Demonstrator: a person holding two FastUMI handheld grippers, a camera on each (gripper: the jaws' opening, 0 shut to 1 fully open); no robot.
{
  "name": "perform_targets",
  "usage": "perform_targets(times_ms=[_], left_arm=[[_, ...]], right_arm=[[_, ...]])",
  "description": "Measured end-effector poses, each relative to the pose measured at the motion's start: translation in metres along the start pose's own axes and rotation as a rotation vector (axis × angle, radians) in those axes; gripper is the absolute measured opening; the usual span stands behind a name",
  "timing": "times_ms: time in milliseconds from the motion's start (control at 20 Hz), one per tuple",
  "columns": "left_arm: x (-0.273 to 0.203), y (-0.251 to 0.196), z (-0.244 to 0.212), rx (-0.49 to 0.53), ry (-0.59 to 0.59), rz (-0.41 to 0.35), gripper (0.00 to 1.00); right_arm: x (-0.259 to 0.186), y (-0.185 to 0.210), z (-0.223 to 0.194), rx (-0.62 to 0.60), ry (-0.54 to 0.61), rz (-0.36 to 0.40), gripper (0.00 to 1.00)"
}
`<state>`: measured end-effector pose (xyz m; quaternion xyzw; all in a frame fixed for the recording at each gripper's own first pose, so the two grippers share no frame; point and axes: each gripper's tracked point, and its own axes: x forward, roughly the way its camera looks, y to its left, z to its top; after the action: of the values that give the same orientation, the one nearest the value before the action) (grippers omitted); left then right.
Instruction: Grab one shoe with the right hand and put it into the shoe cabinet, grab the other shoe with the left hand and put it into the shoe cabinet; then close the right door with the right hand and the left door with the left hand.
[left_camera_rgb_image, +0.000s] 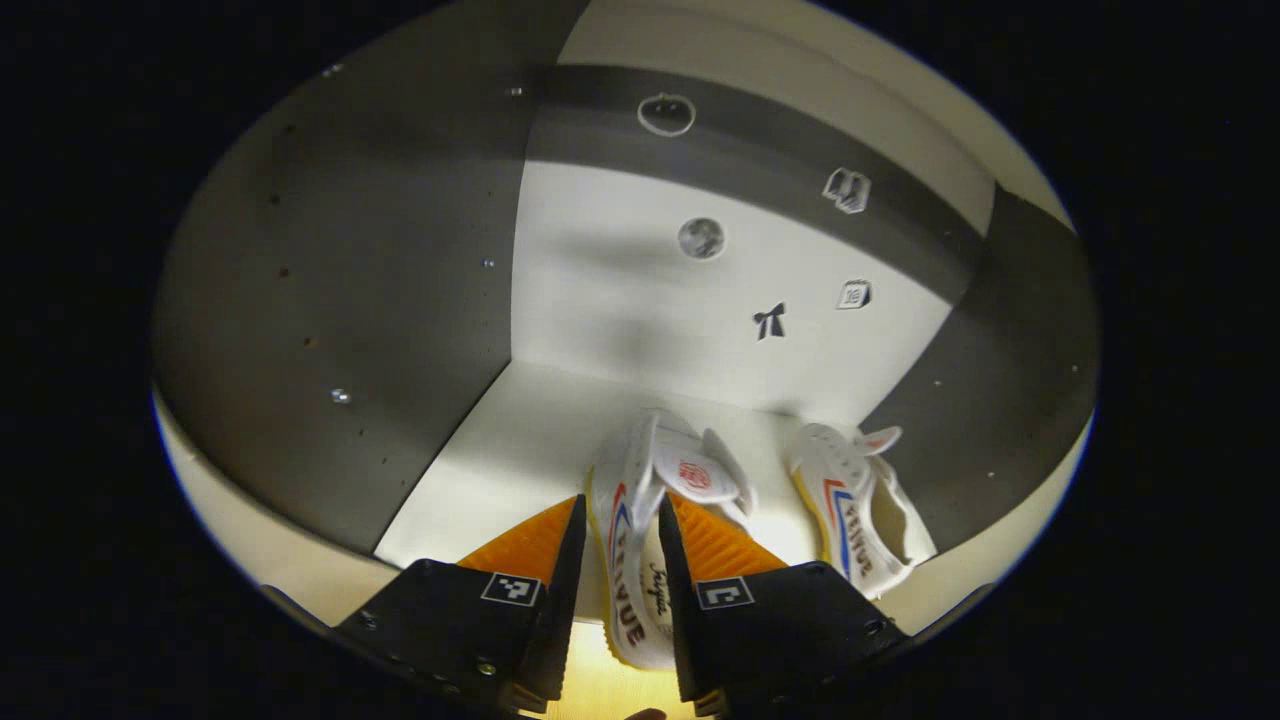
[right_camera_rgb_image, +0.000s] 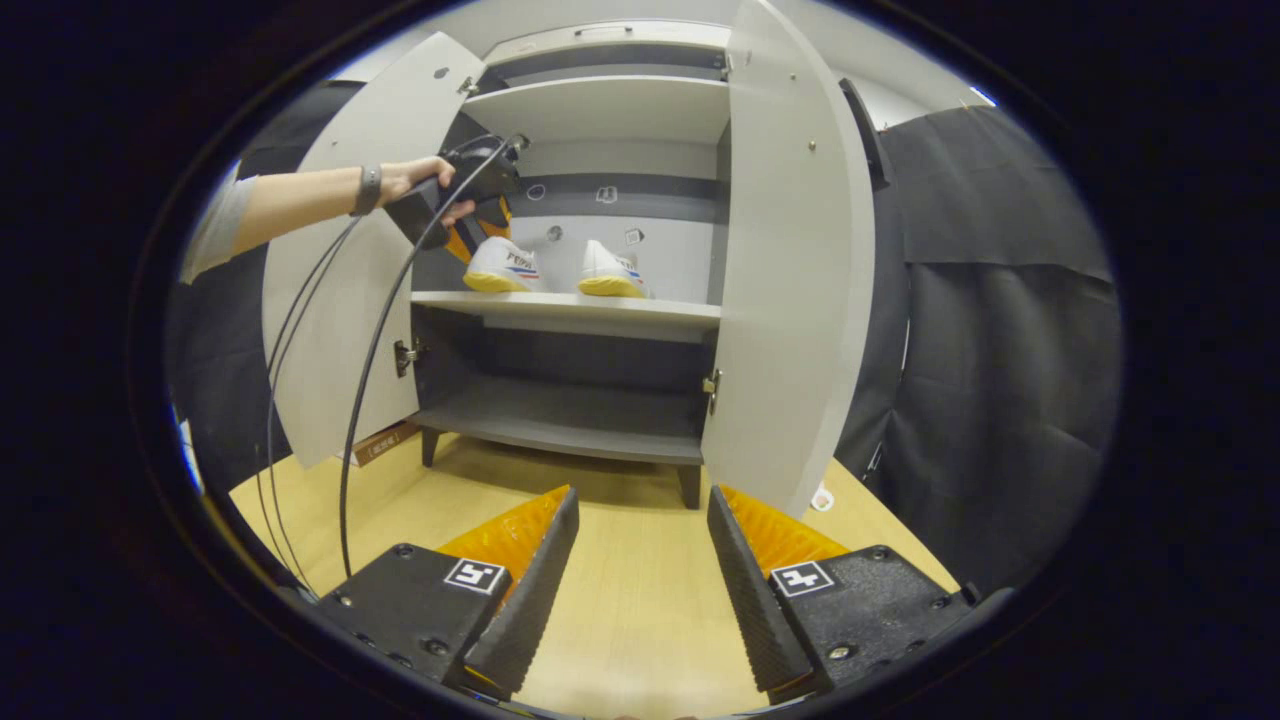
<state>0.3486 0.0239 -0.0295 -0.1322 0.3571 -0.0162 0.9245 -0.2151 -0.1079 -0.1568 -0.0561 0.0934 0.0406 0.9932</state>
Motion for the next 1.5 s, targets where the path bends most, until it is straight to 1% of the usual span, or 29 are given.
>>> perform_targets(times_ms=[50, 150, 250, 300, 350, 400, 450, 600, 650, 700, 750, 800, 850, 900, 950, 1050, 1100, 1150, 1200, 1300, 1350, 1400, 1500], left_arm=[[-0.018, -0.003, 0.004, 0.011, -0.046, -0.021, 0.41], [-0.058, -0.008, 0.003, 0.042, -0.143, -0.058, 0.41], [-0.09, -0.01, -0.015, 0.078, -0.213, -0.08, 0.42], [-0.105, -0.009, -0.028, 0.094, -0.243, -0.085, 0.42], [-0.119, -0.006, -0.04, 0.109, -0.281, -0.084, 0.41], [-0.133, -0.002, -0.053, 0.122, -0.329, -0.076, 0.41], [-0.146, 0.003, -0.063, 0.131, -0.38, -0.064, 0.41], [-0.185, 0.016, -0.105, 0.158, -0.496, -0.027, 0.41], [-0.196, 0.018, -0.121, 0.167, -0.515, -0.023, 0.58], [-0.205, 0.02, -0.138, 0.173, -0.531, -0.014, 0.41], [-0.21, 0.02, -0.151, 0.185, -0.554, -0.02, 0.41], [-0.221, 0.024, -0.165, 0.198, -0.571, -0.002, 0.6], [-0.23, 0.025, -0.179, 0.211, -0.587, 0.008, 0.65], [-0.238, 0.027, -0.192, 0.216, -0.6, 0.02, 0.57], [-0.245, 0.026, -0.205, 0.219, -0.607, 0.018, 0.71], [-0.251, 0.026, -0.23, 0.219, -0.605, 0.019, 0.77], [-0.254, 0.027, -0.24, 0.216, -0.604, 0.024, 0.79], [-0.258, 0.028, -0.248, 0.221, -0.608, 0.036, 0.94], [-0.262, 0.033, -0.256, 0.227, -0.616, 0.056, 0.85], [-0.268, 0.036, -0.274, 0.221, -0.626, 0.077, 0.87], [-0.271, 0.033, -0.285, 0.209, -0.623, 0.06, 1.0], [-0.274, 0.029, -0.292, 0.193, -0.632, 0.039, 0.88], [-0.279, 0.022, -0.305, 0.177, -0.635, 0.014, 0.89]], right_arm=[[-0.001, 0.001, 0.0, -0.002, -0.004, 0.004, 0.82], [-0.003, 0.003, 0.002, -0.002, -0.011, 0.011, 0.82], [-0.005, 0.006, 0.003, -0.002, -0.016, 0.025, 0.82], [-0.006, 0.008, 0.005, -0.003, -0.02, 0.032, 0.84], [-0.008, 0.01, 0.006, -0.005, -0.024, 0.037, 0.82], [-0.01, 0.011, 0.007, -0.006, -0.026, 0.043, 0.84], [-0.012, 0.014, 0.007, -0.005, -0.028, 0.051, 0.82], [-0.019, 0.018, 0.009, -0.007, -0.031, 0.065, 0.82], [-0.022, 0.02, 0.009, -0.007, -0.033, 0.07, 0.82], [-0.024, 0.021, 0.011, -0.009, -0.036, 0.073, 0.82], [-0.026, 0.022, 0.012, -0.012, -0.038, 0.073, 0.82], [-0.028, 0.023, 0.013, -0.013, -0.042, 0.076, 0.82], [-0.031, 0.024, 0.014, -0.013, -0.045, 0.078, 0.82], [-0.033, 0.026, 0.014, -0.011, -0.047, 0.081, 0.82], [-0.036, 0.028, 0.014, -0.007, -0.048, 0.082, 0.82], [-0.041, 0.031, 0.014, 0.001, -0.051, 0.085, 0.83], [-0.044, 0.032, 0.015, 0.003, -0.052, 0.085, 0.82], [-0.046, 0.033, 0.014, 0.004, -0.055, 0.084, 0.82], [-0.049, 0.033, 0.015, 0.004, -0.057, 0.082, 0.82], [-0.057, 0.032, 0.018, 0.016, -0.063, 0.081, 0.82], [-0.062, 0.032, 0.021, 0.029, -0.071, 0.081, 0.82], [-0.067, 0.03, 0.027, 0.043, -0.084, 0.083, 0.82], [-0.075, 0.023, 0.037, 0.053, -0.101, 0.065, 0.84]])
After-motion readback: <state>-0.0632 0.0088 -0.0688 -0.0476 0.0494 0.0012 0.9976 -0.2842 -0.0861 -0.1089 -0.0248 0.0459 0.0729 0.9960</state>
